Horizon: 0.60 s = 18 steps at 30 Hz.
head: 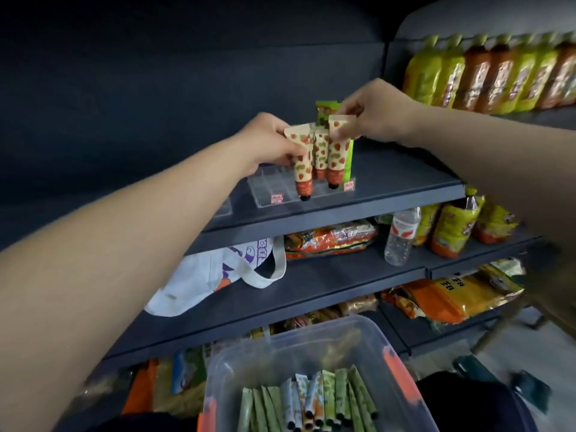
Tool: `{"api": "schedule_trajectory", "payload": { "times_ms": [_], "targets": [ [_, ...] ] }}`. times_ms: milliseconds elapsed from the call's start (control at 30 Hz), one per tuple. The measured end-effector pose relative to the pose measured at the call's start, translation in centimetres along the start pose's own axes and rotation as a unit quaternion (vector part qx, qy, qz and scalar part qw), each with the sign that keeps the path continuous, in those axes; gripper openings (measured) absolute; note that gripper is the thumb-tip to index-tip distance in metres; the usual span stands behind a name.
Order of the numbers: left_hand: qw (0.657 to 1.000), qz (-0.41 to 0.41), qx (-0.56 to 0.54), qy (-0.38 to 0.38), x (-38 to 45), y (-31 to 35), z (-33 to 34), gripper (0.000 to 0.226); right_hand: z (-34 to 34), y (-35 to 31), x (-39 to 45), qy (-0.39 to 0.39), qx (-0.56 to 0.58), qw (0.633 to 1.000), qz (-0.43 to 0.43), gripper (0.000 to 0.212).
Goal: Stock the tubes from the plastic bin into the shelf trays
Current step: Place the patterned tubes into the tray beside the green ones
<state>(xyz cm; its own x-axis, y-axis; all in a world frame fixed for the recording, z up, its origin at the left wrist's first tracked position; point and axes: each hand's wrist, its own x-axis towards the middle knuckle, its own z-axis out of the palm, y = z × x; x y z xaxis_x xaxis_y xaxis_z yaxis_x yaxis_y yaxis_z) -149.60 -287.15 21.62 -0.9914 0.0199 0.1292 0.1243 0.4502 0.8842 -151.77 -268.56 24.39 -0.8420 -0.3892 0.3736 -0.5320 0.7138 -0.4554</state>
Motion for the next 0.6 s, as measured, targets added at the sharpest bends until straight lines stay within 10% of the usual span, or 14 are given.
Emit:
{"api": "schedule_trajectory", "payload": {
  "times_ms": [600],
  "targets": [
    [0.985,0.035,0.113,0.125,6.5,-1.9,2.0,0.025,2.1,1.7,6.5,-0.058,-0.22,0.973,-0.047,0.029]
  ]
}}
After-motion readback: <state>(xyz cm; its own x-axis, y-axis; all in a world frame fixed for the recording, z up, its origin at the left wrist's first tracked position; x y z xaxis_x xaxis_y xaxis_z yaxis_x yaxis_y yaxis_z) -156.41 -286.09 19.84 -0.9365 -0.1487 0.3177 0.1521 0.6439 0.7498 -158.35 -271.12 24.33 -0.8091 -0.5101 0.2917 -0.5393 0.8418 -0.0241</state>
